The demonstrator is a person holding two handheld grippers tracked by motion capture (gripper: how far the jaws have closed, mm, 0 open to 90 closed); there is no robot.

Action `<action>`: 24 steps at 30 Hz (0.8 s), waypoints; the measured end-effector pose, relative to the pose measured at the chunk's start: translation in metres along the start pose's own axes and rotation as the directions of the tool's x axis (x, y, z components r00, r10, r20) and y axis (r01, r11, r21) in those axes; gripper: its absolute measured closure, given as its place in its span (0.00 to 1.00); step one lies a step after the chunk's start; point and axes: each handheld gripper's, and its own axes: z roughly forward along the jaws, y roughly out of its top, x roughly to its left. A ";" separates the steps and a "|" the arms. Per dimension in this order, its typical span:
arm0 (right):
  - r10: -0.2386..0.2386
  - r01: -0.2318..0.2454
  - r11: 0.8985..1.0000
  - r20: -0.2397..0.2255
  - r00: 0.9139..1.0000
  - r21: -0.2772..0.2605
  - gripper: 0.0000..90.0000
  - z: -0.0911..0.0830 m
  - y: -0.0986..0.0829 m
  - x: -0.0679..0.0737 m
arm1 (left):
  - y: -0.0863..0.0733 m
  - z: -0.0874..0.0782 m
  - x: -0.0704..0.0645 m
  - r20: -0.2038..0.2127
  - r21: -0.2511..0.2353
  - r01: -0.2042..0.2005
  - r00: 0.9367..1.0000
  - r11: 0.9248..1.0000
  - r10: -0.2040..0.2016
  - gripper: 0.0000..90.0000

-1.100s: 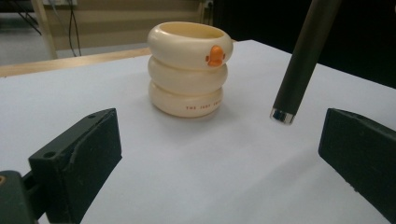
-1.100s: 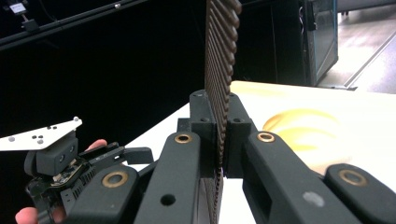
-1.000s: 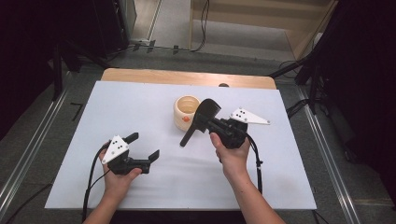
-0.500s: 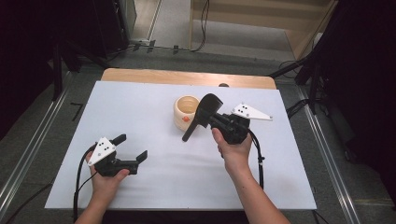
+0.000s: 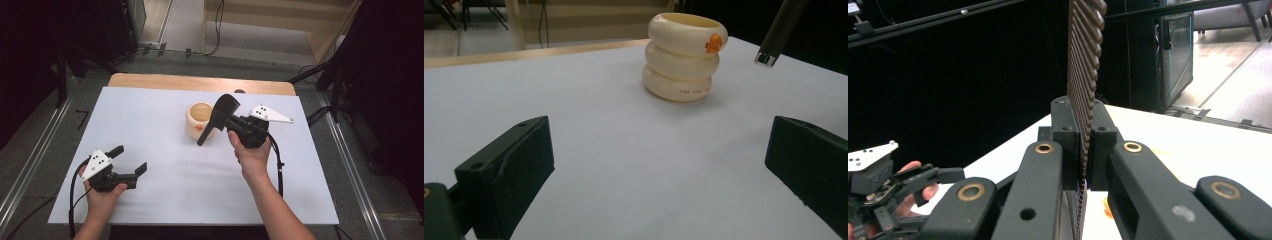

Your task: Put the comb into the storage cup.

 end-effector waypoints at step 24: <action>-0.041 0.042 0.999 0.040 0.998 -0.025 0.94 0.006 0.025 -0.008 | -0.010 -0.030 0.023 -0.058 -0.001 0.027 0.998 1.000 -0.027 0.00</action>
